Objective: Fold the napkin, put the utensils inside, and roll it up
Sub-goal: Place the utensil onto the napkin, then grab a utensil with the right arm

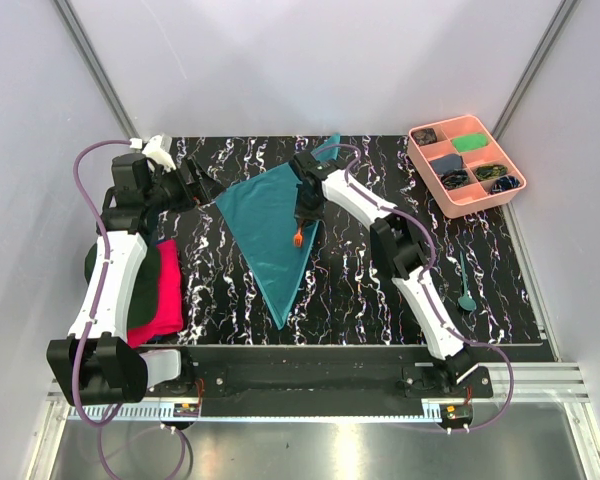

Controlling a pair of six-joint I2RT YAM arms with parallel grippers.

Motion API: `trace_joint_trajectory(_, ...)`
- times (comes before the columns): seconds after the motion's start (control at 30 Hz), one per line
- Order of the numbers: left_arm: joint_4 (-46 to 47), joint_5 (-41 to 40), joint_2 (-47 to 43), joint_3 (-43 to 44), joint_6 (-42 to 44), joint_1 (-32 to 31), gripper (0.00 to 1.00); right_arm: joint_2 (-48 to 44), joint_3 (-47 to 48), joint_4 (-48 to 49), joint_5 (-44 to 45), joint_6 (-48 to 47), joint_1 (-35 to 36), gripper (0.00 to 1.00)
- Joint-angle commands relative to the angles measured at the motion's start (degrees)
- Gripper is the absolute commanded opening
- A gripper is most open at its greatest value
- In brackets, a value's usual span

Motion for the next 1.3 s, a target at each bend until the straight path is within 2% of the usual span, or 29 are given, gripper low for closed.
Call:
trace_joint_trajectory(0.0, 3.2, 1.6, -1.3, -0.5, -0.3, -0.1, 0.91, 0.6, 3.4, -0.9, 0.7, -0.6, -0.7, 0.17)
trace_joint_trajectory(0.03, 3.3, 1.7, -1.3, -0.5, -0.3, -0.1, 0.91, 0.3, 3.6, -0.8, 0.3, -1.2, -0.7, 0.32)
trace_joint_trajectory(0.13, 3.2, 1.6, -1.4, -0.5, -0.3, 0.0, 0.91, -2.5, 4.1, -1.0, -1.6, -5.5, -0.7, 0.53)
trace_joint_trajectory(0.23, 3.2, 1.5, -1.5, -0.6, -0.3, 0.0, 0.91, -9.3, 0.1, -1.8, 0.0, -10.4, -1.4, 0.59)
trace_joint_trajectory(0.27, 3.2, 1.4, -1.7, -0.6, -0.3, -0.1, 0.91, -14.1, -1.9, -1.8, 0.2, -11.5, -2.3, 0.61)
trace_joint_trajectory(0.33, 3.4, 1.3, -1.9, -0.7, -0.2, 0.0, 0.92, -19.8, -10.8, -1.8, 1.7, -13.8, -3.4, 0.63)
trace_joint_trajectory(0.37, 3.3, 1.3, -1.8, -0.7, -0.3, 0.0, 0.91, -25.9, -14.5, -1.8, 5.6, -14.2, -5.7, 0.65)
trace_joint_trajectory(0.4, 3.3, 1.2, -1.7, -0.7, -0.3, 0.0, 0.92, -28.9, -22.7, -1.8, 6.7, -14.0, -7.4, 0.66)
trace_joint_trajectory(0.47, 3.4, 1.7, -1.5, -0.7, -0.3, 0.0, 0.92, -37.3, -31.6, -1.7, 7.2, -13.5, -13.0, 0.66)
trace_joint_trajectory(0.5, 3.5, 1.9, -1.5, -0.7, -0.5, 0.0, 0.91, -39.9, -39.9, -1.3, 7.0, -13.3, -19.6, 0.66)
trace_joint_trajectory(0.57, 3.9, 2.3, -1.2, -0.9, -0.9, 0.0, 0.92, -46.9, -47.6, -0.2, 6.5, -14.1, -25.8, 0.66)
trace_joint_trajectory(0.6, 4.0, 2.6, -1.1, -1.0, -1.0, 0.0, 0.91, -48.7, -53.3, 0.6, 6.4, -15.1, -32.6, 0.66)
trace_joint_trajectory(0.73, 4.6, 3.4, -0.3, -1.2, -1.4, 0.0, 0.92, -53.9, -61.3, 1.8, 6.3, -19.1, -46.0, 0.69)
trace_joint_trajectory(0.83, 4.9, 3.8, -0.2, -1.3, -1.6, 0.0, 0.91, -53.1, -63.4, 2.1, 7.2, -22.0, -50.1, 0.71)
trace_joint_trajectory(0.97, 5.0, 3.9, -0.2, -1.4, -1.5, 0.0, 0.92, -49.6, -65.0, 3.2, 10.0, -24.7, -51.4, 0.71)
trace_joint_trajectory(1.27, 4.9, 3.9, -0.5, -1.4, -1.5, 0.0, 0.92, -42.9, -64.7, 5.4, 9.5, -26.6, -52.2, 0.63)
